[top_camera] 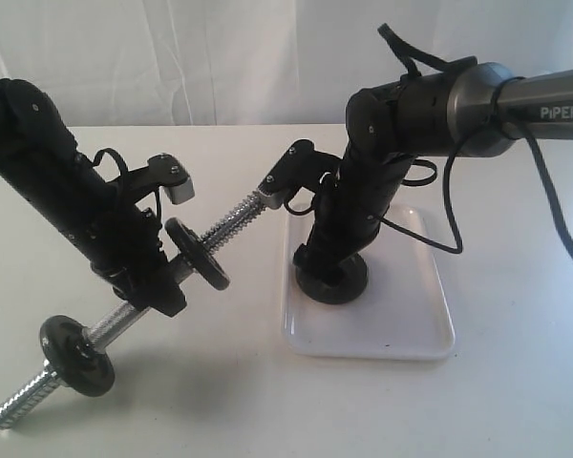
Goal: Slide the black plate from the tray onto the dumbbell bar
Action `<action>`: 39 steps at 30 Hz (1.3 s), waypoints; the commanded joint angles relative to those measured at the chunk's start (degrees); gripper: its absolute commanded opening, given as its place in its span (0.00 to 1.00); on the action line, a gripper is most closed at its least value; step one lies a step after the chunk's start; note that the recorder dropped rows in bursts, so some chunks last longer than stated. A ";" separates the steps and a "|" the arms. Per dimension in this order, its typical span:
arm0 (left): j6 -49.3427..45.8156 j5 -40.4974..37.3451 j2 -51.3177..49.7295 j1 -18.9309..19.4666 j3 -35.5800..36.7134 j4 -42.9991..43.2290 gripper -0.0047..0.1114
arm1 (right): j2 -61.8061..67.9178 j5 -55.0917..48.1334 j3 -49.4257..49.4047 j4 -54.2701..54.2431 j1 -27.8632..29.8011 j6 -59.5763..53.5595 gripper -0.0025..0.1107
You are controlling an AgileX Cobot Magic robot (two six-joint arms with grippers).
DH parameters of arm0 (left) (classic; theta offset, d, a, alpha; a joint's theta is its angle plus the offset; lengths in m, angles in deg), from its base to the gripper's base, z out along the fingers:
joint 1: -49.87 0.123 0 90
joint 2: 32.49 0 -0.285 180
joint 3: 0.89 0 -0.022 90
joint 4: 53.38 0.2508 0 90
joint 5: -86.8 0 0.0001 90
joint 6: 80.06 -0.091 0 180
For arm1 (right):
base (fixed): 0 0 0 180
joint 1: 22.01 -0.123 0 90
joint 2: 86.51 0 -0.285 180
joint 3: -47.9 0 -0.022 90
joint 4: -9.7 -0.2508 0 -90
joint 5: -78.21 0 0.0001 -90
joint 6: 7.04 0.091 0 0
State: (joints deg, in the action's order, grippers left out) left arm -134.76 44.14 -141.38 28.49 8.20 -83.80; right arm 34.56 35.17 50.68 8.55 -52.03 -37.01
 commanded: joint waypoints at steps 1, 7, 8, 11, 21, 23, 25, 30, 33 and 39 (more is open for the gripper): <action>-0.58 -3.31 3.59 0.02 -1.67 -8.11 0.04 | -0.54 -0.15 -0.08 -1.27 -0.21 1.82 0.75; -0.58 -3.31 3.59 0.02 -1.67 -8.11 0.04 | -0.54 -0.15 -0.08 -1.82 -0.21 1.82 0.75; -0.58 -3.31 3.59 0.02 -1.67 -8.11 0.04 | -0.54 -0.15 -0.08 -1.82 -0.21 1.82 0.75; -0.58 -3.31 3.59 0.02 -1.67 -8.11 0.04 | -0.54 -0.15 -0.08 -1.68 -0.21 1.82 0.75; -0.58 -3.20 3.59 0.02 -1.67 -8.11 0.04 | -0.54 1.52 -0.08 -2.50 -0.21 1.95 0.75; -0.58 -3.20 3.59 0.02 -1.67 -8.11 0.04 | -0.54 1.40 -0.08 -3.02 -0.21 1.95 0.75; -0.58 -3.20 3.59 0.02 -1.67 -8.11 0.04 | -0.54 1.75 -0.08 -3.08 -0.21 1.95 0.75; -0.58 -3.20 3.59 0.02 -1.67 -8.11 0.04 | -0.54 2.45 -0.08 -3.53 -0.21 1.95 0.75; -0.58 -3.20 3.59 0.02 -1.67 -8.11 0.04 | -0.54 3.58 -0.08 -3.53 -0.21 1.95 0.75; -0.58 -3.20 3.59 0.02 -1.67 -8.11 0.04 | -0.54 1.53 -0.08 -5.41 -0.21 8.93 0.75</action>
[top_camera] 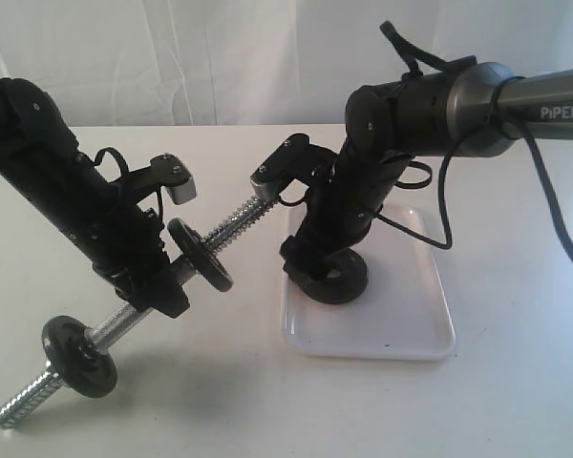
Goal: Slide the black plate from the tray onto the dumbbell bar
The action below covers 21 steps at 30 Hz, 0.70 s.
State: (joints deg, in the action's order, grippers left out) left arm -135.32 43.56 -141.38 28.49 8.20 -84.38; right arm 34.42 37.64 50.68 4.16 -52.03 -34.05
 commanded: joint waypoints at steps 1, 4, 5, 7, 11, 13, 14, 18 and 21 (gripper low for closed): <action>-0.02 -2.61 3.59 0.02 -1.67 -7.52 0.04 | -0.41 -0.94 -0.08 -1.02 -0.21 7.27 0.75; 0.20 -2.61 3.59 0.02 -1.67 -7.52 0.04 | -0.41 -0.94 -0.08 -0.90 -0.21 7.54 0.75; 0.20 -2.61 3.59 0.02 -1.67 -7.52 0.04 | -0.41 -0.94 -0.08 -0.90 -0.21 7.54 0.75; 0.20 -2.61 3.59 0.02 -1.67 -7.52 0.04 | -0.41 -0.84 -0.08 -0.49 -0.21 7.27 0.75; 0.20 -2.61 3.59 0.02 -1.67 -7.52 0.04 | -0.41 -0.94 -0.08 0.61 -0.21 5.30 0.75; 0.20 -2.49 3.59 0.02 -1.67 -7.52 0.04 | -0.28 -1.33 -0.08 1.62 -0.21 4.74 0.75; 0.20 -2.49 3.59 0.02 -1.67 -7.52 0.04 | -0.01 -1.33 -0.08 1.81 -0.21 4.74 0.75; 0.20 -2.49 3.59 0.02 -1.67 -7.52 0.04 | 1.27 -1.81 -0.08 2.49 -0.21 4.46 0.77; 0.20 -2.49 3.59 0.02 -1.67 -7.52 0.04 | 2.10 -2.68 -0.08 2.73 -0.21 4.34 0.79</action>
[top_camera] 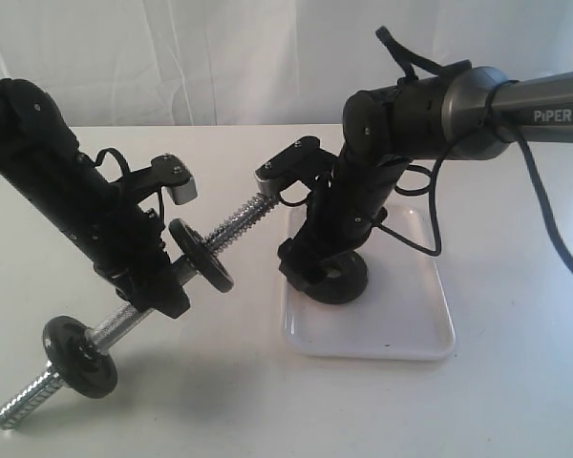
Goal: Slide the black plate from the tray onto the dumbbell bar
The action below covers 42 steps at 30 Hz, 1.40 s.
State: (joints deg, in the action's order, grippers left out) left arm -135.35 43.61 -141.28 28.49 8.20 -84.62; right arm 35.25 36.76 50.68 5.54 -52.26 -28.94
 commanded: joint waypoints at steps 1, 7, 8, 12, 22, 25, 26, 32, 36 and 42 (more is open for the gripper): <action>0.23 -2.54 3.49 0.02 -1.67 -7.29 0.04 | 1.34 -1.94 -0.08 1.35 0.03 -0.77 0.79; 0.23 -2.54 3.49 0.02 -1.67 -7.29 0.04 | 1.34 -2.44 -0.08 1.61 0.03 -3.54 0.79; 0.23 -2.54 3.49 0.02 -1.67 -7.29 0.04 | 1.34 -2.60 -0.08 2.03 0.03 -3.51 0.79; 0.23 -2.54 3.49 0.02 -1.67 -7.29 0.04 | 1.34 -3.05 -0.08 3.32 0.03 -3.51 0.79; 0.23 -2.54 3.49 0.02 -1.67 -7.29 0.04 | 1.34 -4.85 -0.08 2.47 0.03 -3.30 0.79; 0.23 -2.54 3.49 0.02 -1.67 -7.29 0.04 | 1.34 -5.24 -0.08 2.47 0.03 -3.30 0.79; 0.23 -2.54 3.49 0.02 -1.67 -7.29 0.04 | 1.34 -5.24 -0.08 2.47 0.03 -3.30 0.79; 0.47 -2.54 3.49 0.02 -1.67 -7.29 0.04 | 1.34 -5.01 -0.08 2.48 0.03 -2.69 0.79; 0.47 -2.54 3.49 0.02 -1.67 -7.29 0.04 | 1.34 -4.74 -0.08 2.48 0.03 -0.61 0.80; 0.47 -2.54 3.49 0.02 -1.67 -7.29 0.04 | 1.34 -5.63 -0.08 2.48 0.03 -2.23 0.95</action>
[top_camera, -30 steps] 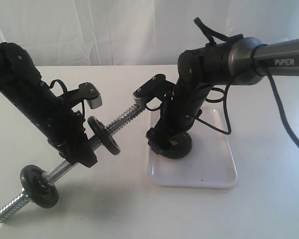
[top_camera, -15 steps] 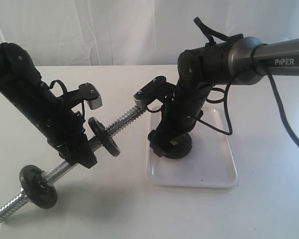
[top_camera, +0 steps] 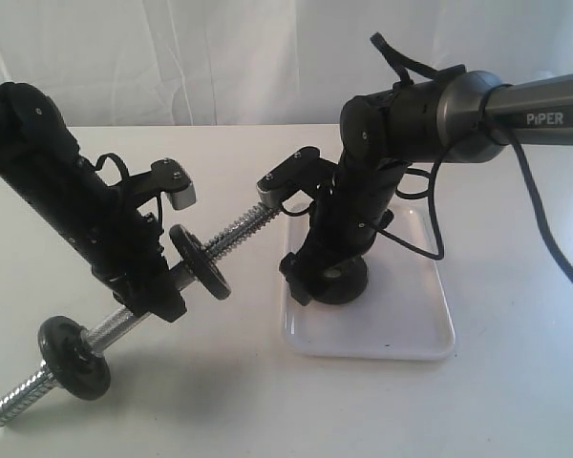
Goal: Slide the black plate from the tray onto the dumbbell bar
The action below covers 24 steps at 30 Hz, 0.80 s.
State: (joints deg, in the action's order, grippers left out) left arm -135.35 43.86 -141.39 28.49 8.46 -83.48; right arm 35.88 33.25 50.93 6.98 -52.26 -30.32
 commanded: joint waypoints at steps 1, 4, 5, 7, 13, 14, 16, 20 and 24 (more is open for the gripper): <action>0.47 -2.79 3.60 0.02 -1.93 -8.42 0.04 | 0.71 -2.12 -0.33 1.05 0.03 -0.85 0.95; 0.47 -2.79 3.60 0.02 -1.93 -8.42 0.04 | 0.71 -2.12 -0.33 1.05 0.03 -0.85 0.95; 0.47 -2.79 3.60 0.02 -1.93 -8.42 0.04 | 0.71 -2.12 -0.33 1.05 0.03 -0.85 0.95; 0.47 -2.79 3.60 0.02 -1.93 -8.42 0.04 | 0.71 -2.12 -0.33 1.05 0.03 -0.85 0.95; 0.47 -2.79 3.60 0.02 -1.93 -8.42 0.04 | 0.71 -1.77 -0.33 0.59 0.03 -0.85 0.95; 0.47 -2.79 3.60 0.02 -1.93 -8.42 0.04 | 0.85 -1.63 -0.33 0.59 0.03 -0.85 0.95; 0.47 -2.79 3.60 0.02 -1.93 -8.42 0.04 | 0.85 -1.32 -0.33 0.59 0.03 -0.85 0.95; 0.47 -2.79 3.60 0.02 -1.93 -8.42 0.04 | 0.85 -1.26 -0.33 0.59 0.03 -0.85 0.95; 0.47 -2.79 3.60 0.02 -1.93 -8.42 0.04 | 0.85 -1.26 -0.33 0.59 0.03 -0.85 0.95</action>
State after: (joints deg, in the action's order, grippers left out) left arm -135.35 43.86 -141.39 28.49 8.46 -83.48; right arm 35.96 33.35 50.93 6.86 -52.26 -30.54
